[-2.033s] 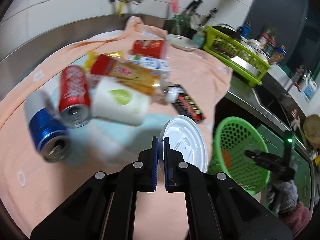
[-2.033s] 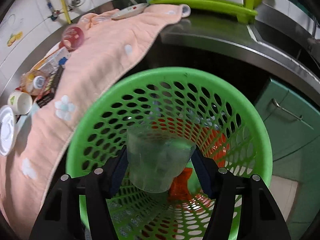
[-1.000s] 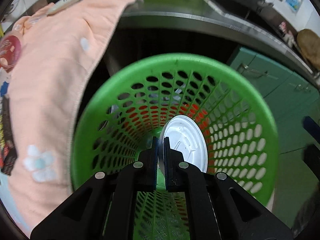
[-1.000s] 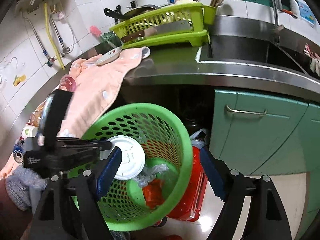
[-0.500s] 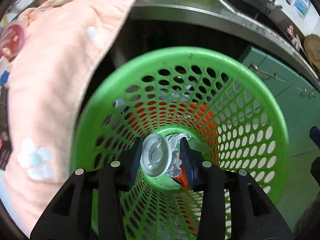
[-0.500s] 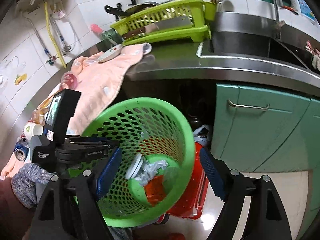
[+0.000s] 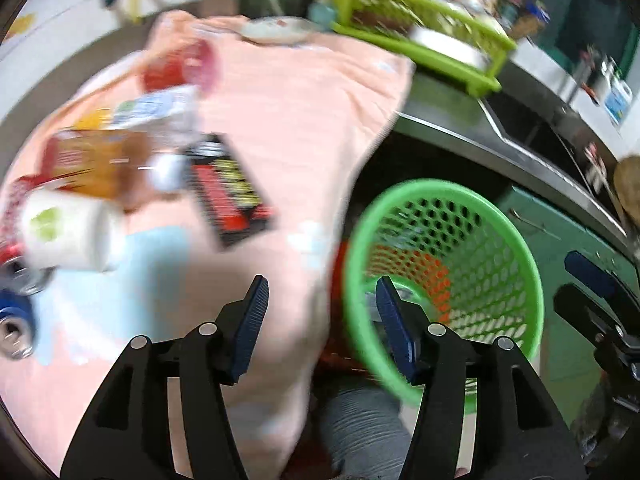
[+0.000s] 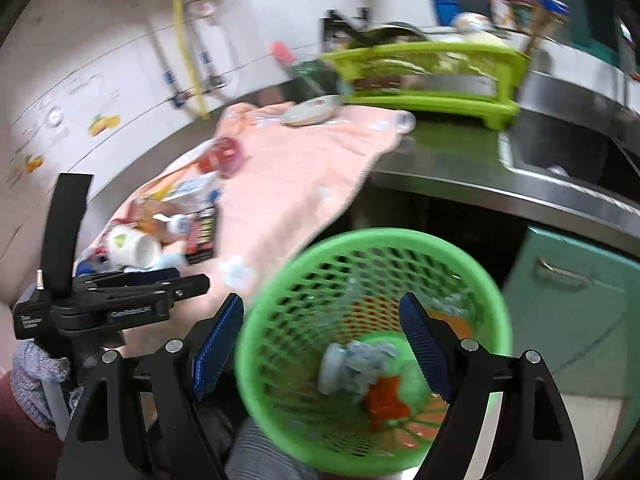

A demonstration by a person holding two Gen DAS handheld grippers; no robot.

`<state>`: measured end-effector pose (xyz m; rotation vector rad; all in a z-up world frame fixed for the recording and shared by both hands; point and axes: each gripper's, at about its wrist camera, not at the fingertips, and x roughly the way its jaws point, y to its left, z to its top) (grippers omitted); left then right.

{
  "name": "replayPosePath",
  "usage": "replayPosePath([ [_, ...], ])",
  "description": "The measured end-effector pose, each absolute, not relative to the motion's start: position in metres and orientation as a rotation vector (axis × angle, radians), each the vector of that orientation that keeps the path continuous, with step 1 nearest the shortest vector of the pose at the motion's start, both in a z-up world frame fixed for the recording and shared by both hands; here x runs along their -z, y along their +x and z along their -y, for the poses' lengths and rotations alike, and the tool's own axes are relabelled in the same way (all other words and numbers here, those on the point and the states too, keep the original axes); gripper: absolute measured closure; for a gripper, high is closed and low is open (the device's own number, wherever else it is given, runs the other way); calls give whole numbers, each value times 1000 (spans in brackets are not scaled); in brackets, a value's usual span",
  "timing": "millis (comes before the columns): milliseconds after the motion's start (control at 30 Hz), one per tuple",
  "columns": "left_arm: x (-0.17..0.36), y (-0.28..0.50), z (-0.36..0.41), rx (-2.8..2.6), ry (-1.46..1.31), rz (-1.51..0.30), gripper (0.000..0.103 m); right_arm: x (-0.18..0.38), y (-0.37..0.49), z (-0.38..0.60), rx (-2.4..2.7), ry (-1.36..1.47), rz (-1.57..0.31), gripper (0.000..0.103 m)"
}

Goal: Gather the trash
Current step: 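Grasp the blue can with the left tool while the right tool grasps the black glue box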

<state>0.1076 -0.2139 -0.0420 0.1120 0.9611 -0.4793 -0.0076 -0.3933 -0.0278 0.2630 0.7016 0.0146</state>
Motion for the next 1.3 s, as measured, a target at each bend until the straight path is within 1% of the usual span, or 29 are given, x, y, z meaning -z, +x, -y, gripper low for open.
replayPosePath([
  [100,31,104,181,423,80,-931,44,21,7,369,-72,236,-705,24],
  [433,5,101,59,154,-19,-850,44,13,63,296,-219,136,-736,24],
  [467,3,102,51,130,-26,-845,43,14,70,291,-225,125,-743,24],
  [567,-1,111,19,48,-64,-835,38,20,93,281,-236,118,-769,24],
  [733,2,133,-39,-77,-175,-854,37,37,127,267,-228,81,-807,24],
  [933,22,160,-76,-147,-285,-916,37,63,167,259,-195,42,-865,25],
  [967,27,164,-81,-156,-304,-927,36,67,172,259,-195,41,-874,27],
  [1000,30,167,-85,-155,-326,-932,31,70,176,258,-193,42,-883,27],
  [1033,32,170,-90,-158,-353,-932,29,73,180,258,-191,42,-888,28],
  [1167,34,180,-93,-159,-378,-929,29,80,189,254,-187,29,-897,29],
  [1233,35,185,-92,-148,-396,-936,29,82,192,253,-186,27,-904,33],
  [1300,37,188,-92,-144,-413,-941,29,85,195,254,-188,34,-909,33],
])
